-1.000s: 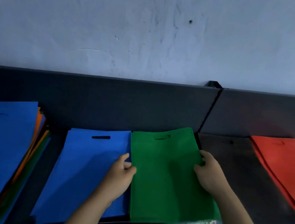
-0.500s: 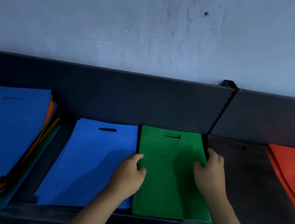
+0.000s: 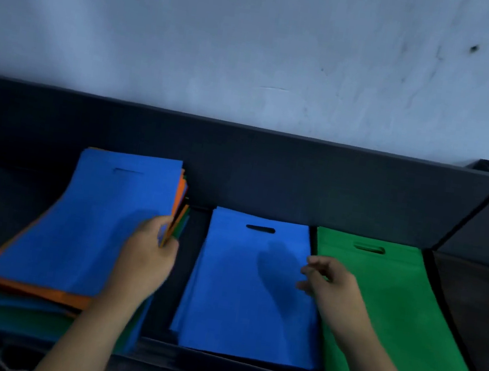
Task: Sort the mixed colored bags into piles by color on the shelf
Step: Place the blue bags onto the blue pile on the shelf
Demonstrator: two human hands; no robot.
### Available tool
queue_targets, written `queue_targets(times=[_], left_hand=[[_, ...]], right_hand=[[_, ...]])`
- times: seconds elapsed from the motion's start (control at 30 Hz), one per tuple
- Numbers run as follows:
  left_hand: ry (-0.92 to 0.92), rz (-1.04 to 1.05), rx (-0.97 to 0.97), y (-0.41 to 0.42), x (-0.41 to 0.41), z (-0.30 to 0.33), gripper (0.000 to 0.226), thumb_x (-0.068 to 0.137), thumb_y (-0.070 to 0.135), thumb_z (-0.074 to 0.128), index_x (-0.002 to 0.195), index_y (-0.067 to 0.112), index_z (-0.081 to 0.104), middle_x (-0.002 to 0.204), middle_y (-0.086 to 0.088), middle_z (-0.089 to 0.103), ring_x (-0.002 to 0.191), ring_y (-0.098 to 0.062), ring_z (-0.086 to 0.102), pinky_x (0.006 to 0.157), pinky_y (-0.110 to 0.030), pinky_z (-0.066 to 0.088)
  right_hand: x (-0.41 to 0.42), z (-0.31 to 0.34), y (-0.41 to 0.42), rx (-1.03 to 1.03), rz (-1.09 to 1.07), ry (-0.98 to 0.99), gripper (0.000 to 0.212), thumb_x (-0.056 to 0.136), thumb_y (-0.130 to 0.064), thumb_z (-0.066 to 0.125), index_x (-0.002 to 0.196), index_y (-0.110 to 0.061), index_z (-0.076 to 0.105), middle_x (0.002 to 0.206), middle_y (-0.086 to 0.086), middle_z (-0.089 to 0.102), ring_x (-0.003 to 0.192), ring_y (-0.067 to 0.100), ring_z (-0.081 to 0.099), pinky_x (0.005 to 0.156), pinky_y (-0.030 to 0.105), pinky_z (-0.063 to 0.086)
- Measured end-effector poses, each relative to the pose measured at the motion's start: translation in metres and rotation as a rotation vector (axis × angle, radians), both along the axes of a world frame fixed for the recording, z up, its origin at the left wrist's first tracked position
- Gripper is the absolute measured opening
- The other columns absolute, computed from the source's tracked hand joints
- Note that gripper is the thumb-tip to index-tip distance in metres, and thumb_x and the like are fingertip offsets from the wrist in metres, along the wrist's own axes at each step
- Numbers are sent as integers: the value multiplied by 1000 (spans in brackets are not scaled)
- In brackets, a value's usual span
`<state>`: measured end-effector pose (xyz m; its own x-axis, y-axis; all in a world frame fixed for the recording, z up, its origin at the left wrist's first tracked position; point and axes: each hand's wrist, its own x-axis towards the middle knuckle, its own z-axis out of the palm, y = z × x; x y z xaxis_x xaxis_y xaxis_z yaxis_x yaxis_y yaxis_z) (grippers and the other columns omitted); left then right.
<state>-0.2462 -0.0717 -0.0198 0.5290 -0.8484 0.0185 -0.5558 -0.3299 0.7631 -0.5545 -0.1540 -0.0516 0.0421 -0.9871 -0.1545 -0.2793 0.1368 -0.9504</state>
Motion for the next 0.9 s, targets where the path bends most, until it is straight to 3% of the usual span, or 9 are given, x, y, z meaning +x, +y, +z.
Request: queue_targets(times=[0.07, 0.2, 0.3, 0.37, 0.5, 0.63, 0.7, 0.8, 0.9], left_hand=[[-99, 78, 37, 12, 48, 0, 50, 100, 19, 57, 149, 15, 49, 155, -11, 46, 138, -30, 48, 110, -43, 41], [-231, 100, 159, 34, 132, -12, 59, 102, 32, 54, 153, 7, 39, 163, -15, 33, 147, -38, 35, 120, -54, 31], [-219, 9, 303, 49, 168, -28, 68, 105, 49, 43, 158, 9, 31, 168, -14, 23, 152, -36, 25, 123, -53, 22], [-300, -123, 318, 56, 168, -37, 73, 102, 58, 40, 156, 9, 35, 169, -12, 20, 155, -31, 19, 126, -48, 17], [-208, -382, 341, 72, 155, -26, 94, 87, 84, 30, 161, 28, 24, 171, 8, 12, 157, -18, 12, 127, -41, 18], [-166, -165, 243, 79, 183, -21, 85, 94, 75, 23, 162, 24, 21, 171, 2, 11, 156, -22, 15, 123, -43, 26], [-189, -184, 275, 81, 195, -23, 89, 93, 75, 23, 162, 20, 19, 171, -2, 12, 155, -23, 18, 122, -42, 29], [-76, -357, 270, 84, 191, -21, 82, 95, 74, 34, 162, 30, 18, 171, 10, 7, 157, -12, 13, 125, -40, 24], [-113, -202, 164, 82, 199, -20, 78, 97, 71, 34, 161, 26, 25, 171, 5, 14, 155, -16, 18, 123, -39, 27]], right_hand=[[38, -3, 7, 37, 15, -76, 16, 103, 3, 54, 107, -7, 66, 104, 17, 70, 64, 14, 73, 69, 23, 62], [117, 0, 26, 62, 46, -89, 13, 105, -5, 56, 110, -6, 68, 107, 15, 73, 71, 16, 75, 74, 28, 60], [176, -2, 41, 59, 67, -64, 12, 106, -14, 60, 116, -10, 66, 105, 9, 72, 81, 15, 76, 82, 36, 61], [208, -5, 48, 37, 60, -24, 26, 103, -25, 67, 125, -13, 63, 102, 4, 72, 88, 18, 74, 89, 45, 61], [243, -8, 49, 82, 17, -110, 16, 96, -25, 78, 108, -19, 69, 98, -4, 78, 82, 11, 75, 73, 26, 61], [242, -20, 44, 180, -3, -182, 19, 93, -22, 81, 108, -12, 79, 109, 4, 83, 96, 26, 81, 91, 51, 64], [246, -22, 48, 179, -39, -178, 15, 93, -18, 79, 107, -11, 79, 106, 3, 83, 93, 26, 81, 89, 50, 64], [251, -24, 53, 195, -70, -210, 18, 93, -15, 79, 109, -9, 76, 103, 5, 84, 91, 29, 81, 85, 48, 65], [247, -22, 51, 197, -106, -228, 18, 93, -13, 77, 110, -6, 76, 103, 10, 83, 90, 34, 81, 87, 54, 64]])
